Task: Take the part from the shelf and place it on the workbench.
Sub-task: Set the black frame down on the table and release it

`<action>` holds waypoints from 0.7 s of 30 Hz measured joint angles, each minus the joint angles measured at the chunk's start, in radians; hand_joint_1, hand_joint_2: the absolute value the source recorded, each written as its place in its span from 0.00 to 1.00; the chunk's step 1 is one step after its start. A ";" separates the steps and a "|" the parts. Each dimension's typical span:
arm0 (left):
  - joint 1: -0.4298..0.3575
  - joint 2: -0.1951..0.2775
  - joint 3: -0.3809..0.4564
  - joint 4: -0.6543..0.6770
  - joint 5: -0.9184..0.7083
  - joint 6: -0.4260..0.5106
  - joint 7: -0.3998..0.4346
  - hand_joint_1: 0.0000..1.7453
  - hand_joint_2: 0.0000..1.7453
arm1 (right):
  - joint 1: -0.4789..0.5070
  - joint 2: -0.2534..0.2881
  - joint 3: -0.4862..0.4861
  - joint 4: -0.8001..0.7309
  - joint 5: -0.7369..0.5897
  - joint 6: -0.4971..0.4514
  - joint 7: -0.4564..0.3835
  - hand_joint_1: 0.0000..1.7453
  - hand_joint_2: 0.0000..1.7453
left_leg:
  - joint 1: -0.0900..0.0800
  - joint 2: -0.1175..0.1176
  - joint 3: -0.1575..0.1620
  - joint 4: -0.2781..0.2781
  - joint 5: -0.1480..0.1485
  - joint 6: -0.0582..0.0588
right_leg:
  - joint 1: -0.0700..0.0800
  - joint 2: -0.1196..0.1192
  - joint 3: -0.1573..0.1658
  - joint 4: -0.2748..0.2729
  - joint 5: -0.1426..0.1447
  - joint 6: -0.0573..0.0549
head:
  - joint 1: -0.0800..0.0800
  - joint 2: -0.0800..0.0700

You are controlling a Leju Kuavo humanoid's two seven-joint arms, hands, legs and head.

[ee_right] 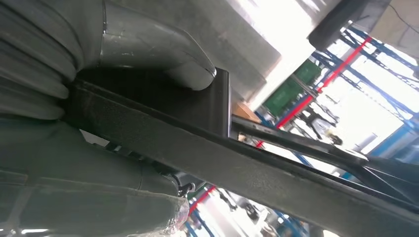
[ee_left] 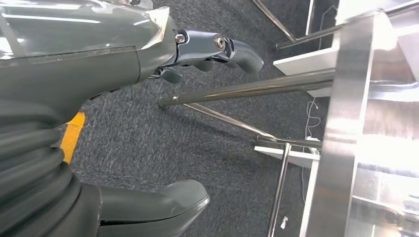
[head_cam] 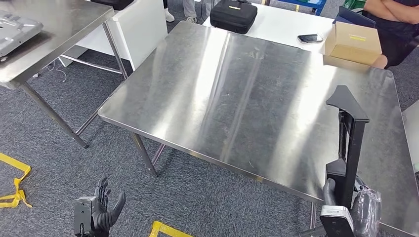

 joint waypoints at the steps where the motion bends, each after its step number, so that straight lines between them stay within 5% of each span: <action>1: -0.001 0.000 0.000 0.000 -0.004 -0.002 0.000 0.00 1.00 | 0.000 -0.005 -0.001 -0.017 0.009 0.001 0.004 1.00 1.00 | -0.003 0.001 0.000 0.001 -0.006 -0.002 | 0.001 0.000 0.021 -0.044 0.023 -0.004 | 0.000 0.000; 4: -0.005 -0.001 0.000 0.000 -0.011 -0.007 0.001 0.00 1.00 | -0.016 -0.032 -0.006 -0.064 0.017 0.004 0.021 1.00 1.00 | -0.009 0.004 -0.001 0.002 -0.017 0.005 | 0.000 0.002 0.035 -0.066 0.045 -0.012 | -0.002 0.000; 10: -0.029 -0.007 -0.001 0.011 -0.020 -0.010 0.002 0.00 1.00 | -0.149 -0.156 -0.056 -0.095 -0.031 0.072 0.081 1.00 1.00 | -0.007 0.012 0.003 -0.006 -0.011 -0.009 | 0.002 0.008 0.032 -0.066 0.047 -0.020 | -0.003 0.000; 15: -0.044 -0.009 -0.005 0.024 -0.021 -0.012 0.002 0.00 1.00 | -0.317 -0.266 -0.098 -0.088 -0.052 0.144 0.115 1.00 1.00 | -0.007 0.007 0.005 -0.005 -0.006 -0.009 | 0.002 0.003 0.035 -0.066 0.047 -0.021 | -0.002 0.000; 21: -0.054 -0.008 -0.010 0.041 -0.021 -0.012 0.002 0.00 1.00 | -0.407 -0.334 -0.093 -0.061 -0.034 0.183 0.145 1.00 1.00 | -0.008 0.000 0.003 -0.005 -0.005 -0.009 | 0.002 -0.004 0.035 -0.065 0.046 -0.020 | -0.002 0.000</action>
